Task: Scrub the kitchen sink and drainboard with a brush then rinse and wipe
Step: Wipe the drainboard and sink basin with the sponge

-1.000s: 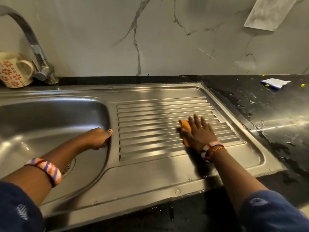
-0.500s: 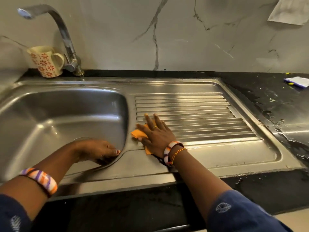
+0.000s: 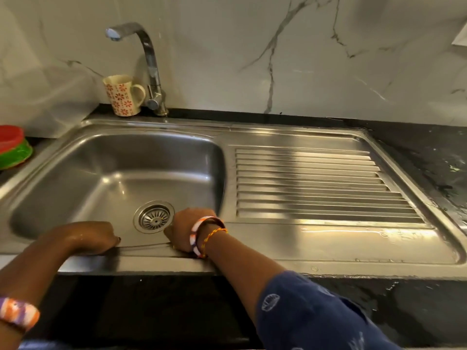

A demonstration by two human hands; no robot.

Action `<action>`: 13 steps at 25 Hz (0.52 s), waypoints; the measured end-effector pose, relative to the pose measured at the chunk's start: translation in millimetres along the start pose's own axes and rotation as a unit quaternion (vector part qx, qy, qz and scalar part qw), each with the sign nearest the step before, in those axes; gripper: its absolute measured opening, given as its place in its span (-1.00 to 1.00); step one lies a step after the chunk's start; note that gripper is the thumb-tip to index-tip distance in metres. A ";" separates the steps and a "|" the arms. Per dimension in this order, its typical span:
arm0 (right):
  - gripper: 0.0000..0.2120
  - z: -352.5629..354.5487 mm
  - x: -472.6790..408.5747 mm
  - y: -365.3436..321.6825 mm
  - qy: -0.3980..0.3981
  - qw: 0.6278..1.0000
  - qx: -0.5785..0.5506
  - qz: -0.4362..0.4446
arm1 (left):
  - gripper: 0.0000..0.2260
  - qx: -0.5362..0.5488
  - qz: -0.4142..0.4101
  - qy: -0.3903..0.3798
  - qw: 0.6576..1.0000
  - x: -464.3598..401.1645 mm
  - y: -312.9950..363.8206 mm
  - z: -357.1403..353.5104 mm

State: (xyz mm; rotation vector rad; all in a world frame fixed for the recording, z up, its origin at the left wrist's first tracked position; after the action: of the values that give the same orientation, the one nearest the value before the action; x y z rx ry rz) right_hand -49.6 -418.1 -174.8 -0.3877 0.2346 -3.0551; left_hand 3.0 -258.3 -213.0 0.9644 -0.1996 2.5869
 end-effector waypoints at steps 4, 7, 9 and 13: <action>-0.62 4.6 -11.0 -42.5 0.062 0.996 0.039 0.060 | -0.66 -0.030 -0.002 0.045 0.999 11.3 -23.6 -5.9; -0.62 11.0 -4.9 -45.7 0.101 0.993 0.005 0.068 | -0.66 -0.043 -0.006 0.010 0.999 3.9 -32.7 -4.3; -0.60 24.8 9.2 -26.0 0.145 0.987 -0.060 0.045 | -0.61 -0.048 0.000 -0.012 0.999 -5.4 -24.3 6.9; -0.60 62.2 47.9 91.3 0.268 0.956 -0.083 -0.088 | -0.71 0.065 -0.112 0.016 0.991 -17.7 65.4 39.2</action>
State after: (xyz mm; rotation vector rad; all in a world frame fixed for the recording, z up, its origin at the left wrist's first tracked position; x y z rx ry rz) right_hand -77.2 -520.6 -117.9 0.4560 0.5044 -3.2564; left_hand 13.6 -333.8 -195.2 0.9305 0.0820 2.4301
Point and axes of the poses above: each hand's wrist, its own x-axis away from the middle knuckle, its own z-axis out of the back of the hand, y = z × x, the point moved 7 cm from there along -x, towards the middle knuckle, and after that the axes turned 7 degrees about -z, right-handed, at the moved point
